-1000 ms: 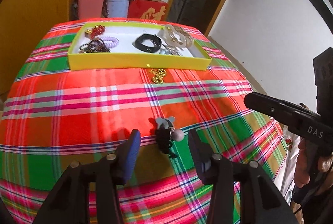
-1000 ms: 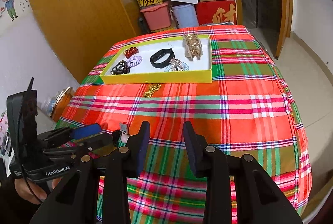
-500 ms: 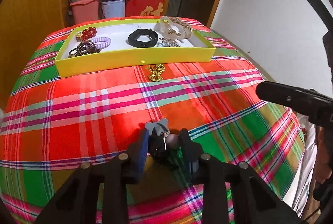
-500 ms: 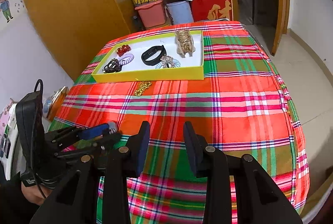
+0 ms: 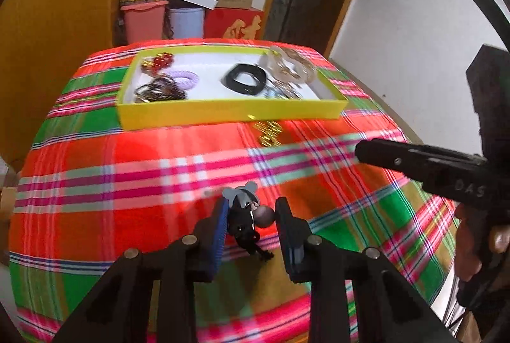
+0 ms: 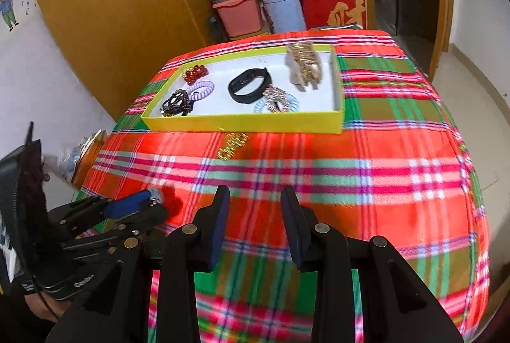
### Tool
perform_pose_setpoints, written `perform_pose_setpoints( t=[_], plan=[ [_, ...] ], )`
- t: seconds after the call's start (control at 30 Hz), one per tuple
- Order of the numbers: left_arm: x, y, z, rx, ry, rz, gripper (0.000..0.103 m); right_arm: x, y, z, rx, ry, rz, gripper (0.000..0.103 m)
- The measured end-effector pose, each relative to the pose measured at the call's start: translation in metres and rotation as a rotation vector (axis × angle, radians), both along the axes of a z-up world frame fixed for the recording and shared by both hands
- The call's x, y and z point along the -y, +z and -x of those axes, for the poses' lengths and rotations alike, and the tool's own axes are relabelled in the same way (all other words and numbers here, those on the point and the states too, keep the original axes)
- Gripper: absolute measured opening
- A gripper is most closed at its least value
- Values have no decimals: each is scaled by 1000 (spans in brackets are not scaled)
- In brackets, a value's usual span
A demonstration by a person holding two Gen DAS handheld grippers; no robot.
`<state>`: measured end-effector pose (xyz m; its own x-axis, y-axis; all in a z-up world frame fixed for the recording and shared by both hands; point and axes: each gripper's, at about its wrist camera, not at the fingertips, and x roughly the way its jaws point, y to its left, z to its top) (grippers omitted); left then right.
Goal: Organize jewelry
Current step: 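Grasp the black tassel hair clip with the left gripper while the right grasps the gold brooch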
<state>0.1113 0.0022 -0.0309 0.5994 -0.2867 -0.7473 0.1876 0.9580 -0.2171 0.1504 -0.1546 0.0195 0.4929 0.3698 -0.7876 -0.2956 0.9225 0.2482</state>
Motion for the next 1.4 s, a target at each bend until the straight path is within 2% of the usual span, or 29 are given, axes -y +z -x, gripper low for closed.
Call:
perform_pose_setpoints(
  t=[0.27,0.63,0.77,0.9,0.97,1.03,1.27,1.4],
  plan=[
    [-30,1,-8,3,61,28,30,-33,-22,-32,-28,40,29,34],
    [-45,-5,-16,-8,88,46,30,-61,-42,-62,-49,55,65,34],
    [-51,-5,-18,-9,98,53,30,-68,-45,-66,-38,58,82,34],
    [-55,-6,-21,-11,106,62,30,-78,-45,-66,-15,69,143,34],
    [-56,-6,-21,-12,109,63,30,-80,-45,-66,-4,66,168,21],
    [-56,-5,-22,-12,110,62,30,-81,-46,-65,4,60,183,14],
    [-55,-1,-20,-4,112,60,30,-80,-43,-62,14,67,186,6],
    [-54,3,-18,3,112,59,30,-78,-40,-58,11,77,177,5]
  ],
)
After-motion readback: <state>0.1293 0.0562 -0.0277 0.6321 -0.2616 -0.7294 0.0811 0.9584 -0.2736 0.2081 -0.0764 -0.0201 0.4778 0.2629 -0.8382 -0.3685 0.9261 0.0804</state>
